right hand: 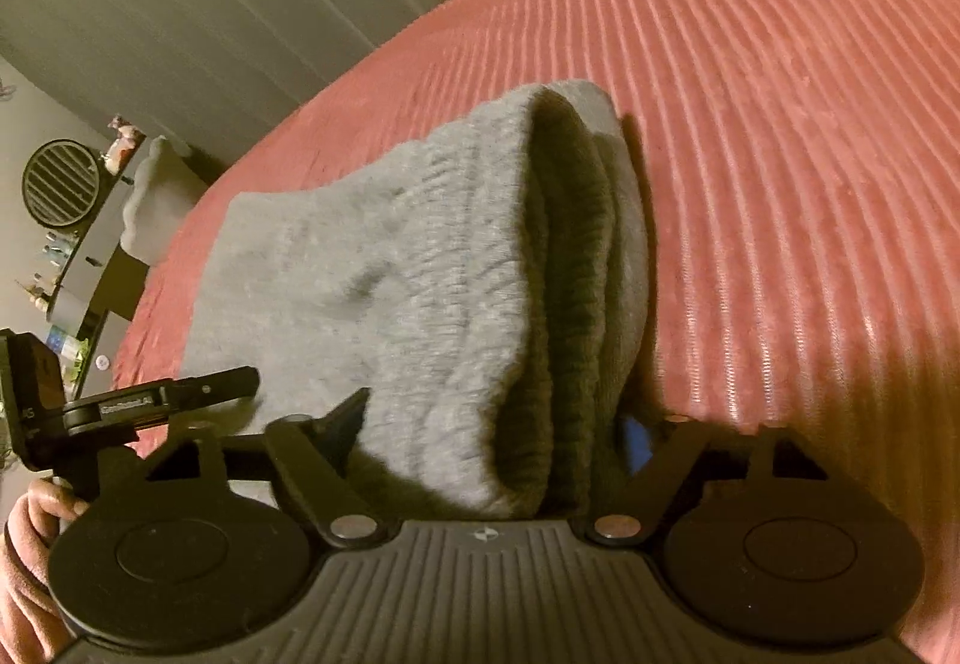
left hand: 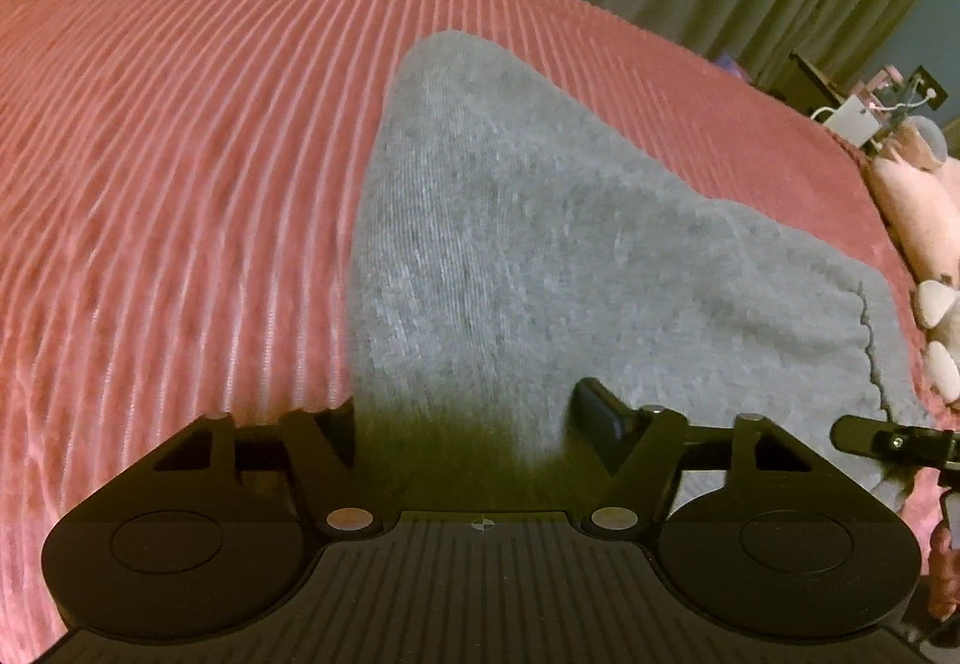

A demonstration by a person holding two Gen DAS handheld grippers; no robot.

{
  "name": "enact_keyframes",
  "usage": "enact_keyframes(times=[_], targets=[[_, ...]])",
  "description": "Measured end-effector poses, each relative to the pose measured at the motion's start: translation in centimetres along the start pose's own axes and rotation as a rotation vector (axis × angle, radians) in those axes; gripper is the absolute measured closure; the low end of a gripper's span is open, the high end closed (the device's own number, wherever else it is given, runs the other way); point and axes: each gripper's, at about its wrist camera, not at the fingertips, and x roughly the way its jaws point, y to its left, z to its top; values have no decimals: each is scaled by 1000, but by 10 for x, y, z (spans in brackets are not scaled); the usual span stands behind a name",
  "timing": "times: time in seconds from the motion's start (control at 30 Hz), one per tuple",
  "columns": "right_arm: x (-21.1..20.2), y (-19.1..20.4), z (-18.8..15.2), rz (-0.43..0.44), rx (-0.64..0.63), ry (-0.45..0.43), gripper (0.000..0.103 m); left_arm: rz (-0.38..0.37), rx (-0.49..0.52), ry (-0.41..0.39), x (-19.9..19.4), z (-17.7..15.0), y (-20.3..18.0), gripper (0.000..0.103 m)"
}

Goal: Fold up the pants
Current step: 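Grasp the cuff end with the right gripper while the left gripper pinches the waistband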

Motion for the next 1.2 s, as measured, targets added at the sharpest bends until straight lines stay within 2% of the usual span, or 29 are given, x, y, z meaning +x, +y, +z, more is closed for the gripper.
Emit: enact_keyframes(times=[0.1, 0.17, 0.27, 0.33, 0.43, 0.5, 0.53, 0.57, 0.6, 0.63, 0.7, 0.73, 0.77, 0.83, 0.9, 0.93, 0.97, 1.07, 1.17, 1.2], targets=[[0, -5, 1, 22, 20, -2, 28, -12, 2, -3, 0, -4, 6, 30], [4, -8, 2, 33, 41, 5, 25, -13, 4, -3, 3, -5, 9, 22], [10, -12, 3, 57, 83, 12, 17, -52, -12, 13, 7, -4, 14, 12], [13, -15, 5, 73, 110, 11, 14, -61, 12, 26, 11, -4, 12, 8], [16, -17, 4, 94, 128, 5, 12, -43, 12, 36, 12, -1, 9, 7], [15, -20, 4, 97, 135, 0, 16, -26, -3, 16, 9, -2, 6, 18], [14, -19, 4, 86, 130, -7, 21, -27, -7, 7, 5, -2, 5, 28], [12, -17, 2, 62, 111, -13, 31, -18, -14, 2, 2, -2, 4, 39], [10, -14, 1, 41, 84, -14, 36, -22, -21, -4, -3, -3, 5, 46], [8, -10, 0, 33, 65, -17, 37, -21, -22, -14, -9, -2, 5, 55], [5, -7, 0, 37, 61, -27, 38, -30, -30, -16, -11, -2, 9, 56], [6, -9, 0, 42, 73, -24, 38, -33, -32, -11, -10, -2, 13, 51], [8, -13, 1, 51, 92, -17, 34, -29, -30, -5, -6, -3, 16, 39], [13, -23, 4, 91, 151, 1, 25, -44, -55, 4, 1, -1, 23, 31], [16, -26, 8, 127, 181, 19, 14, -69, -83, 10, 5, 2, 29, 28], [19, -27, 10, 135, 189, 24, 14, -71, -85, 11, 6, 3, 29, 30], [20, -25, 11, 127, 186, 25, 14, -68, -82, 8, 5, 3, 29, 37], [20, -13, 9, 50, 130, -1, 37, -49, -52, -7, -2, 5, 18, 58], [13, 2, 5, 19, 62, -22, 46, -22, 17, -61, -18, 3, 1, 70], [10, 6, 5, 18, 51, -31, 47, -21, 28, -73, -22, 4, -4, 71]])
